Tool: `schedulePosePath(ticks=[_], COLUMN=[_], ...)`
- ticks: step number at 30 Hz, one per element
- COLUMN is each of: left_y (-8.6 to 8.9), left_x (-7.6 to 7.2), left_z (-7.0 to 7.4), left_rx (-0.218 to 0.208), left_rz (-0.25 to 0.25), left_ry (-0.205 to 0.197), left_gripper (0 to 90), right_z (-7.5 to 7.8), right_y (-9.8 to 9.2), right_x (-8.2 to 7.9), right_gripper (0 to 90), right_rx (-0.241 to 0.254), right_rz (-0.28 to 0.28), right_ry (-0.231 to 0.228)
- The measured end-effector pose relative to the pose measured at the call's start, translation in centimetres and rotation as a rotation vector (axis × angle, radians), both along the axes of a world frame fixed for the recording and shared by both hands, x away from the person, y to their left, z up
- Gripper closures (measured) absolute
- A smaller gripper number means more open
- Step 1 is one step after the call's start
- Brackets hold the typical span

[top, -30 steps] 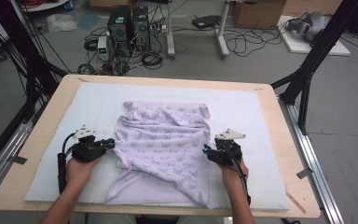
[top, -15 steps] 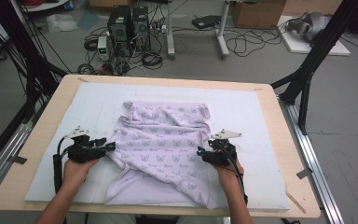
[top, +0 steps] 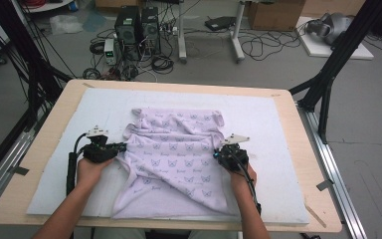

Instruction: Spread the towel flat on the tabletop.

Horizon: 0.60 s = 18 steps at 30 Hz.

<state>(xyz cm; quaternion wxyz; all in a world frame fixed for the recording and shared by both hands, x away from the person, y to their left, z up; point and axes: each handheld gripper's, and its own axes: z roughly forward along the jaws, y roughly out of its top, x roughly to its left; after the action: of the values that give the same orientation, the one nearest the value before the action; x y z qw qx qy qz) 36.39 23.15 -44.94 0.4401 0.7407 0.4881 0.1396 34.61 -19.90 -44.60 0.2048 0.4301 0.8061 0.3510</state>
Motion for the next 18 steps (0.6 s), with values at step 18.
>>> schedulePosePath(ticks=[18], left_y=[-2.1], left_x=[5.4], left_z=[-0.1], left_rx=[-0.017], left_rz=[0.040], left_ry=[-0.079], left_gripper=[73.3], right_z=[0.6], right_y=[0.0], right_x=[5.7], right_gripper=[83.1], right_rx=[-0.103], right_rz=[-0.176], right_ry=[-0.117])
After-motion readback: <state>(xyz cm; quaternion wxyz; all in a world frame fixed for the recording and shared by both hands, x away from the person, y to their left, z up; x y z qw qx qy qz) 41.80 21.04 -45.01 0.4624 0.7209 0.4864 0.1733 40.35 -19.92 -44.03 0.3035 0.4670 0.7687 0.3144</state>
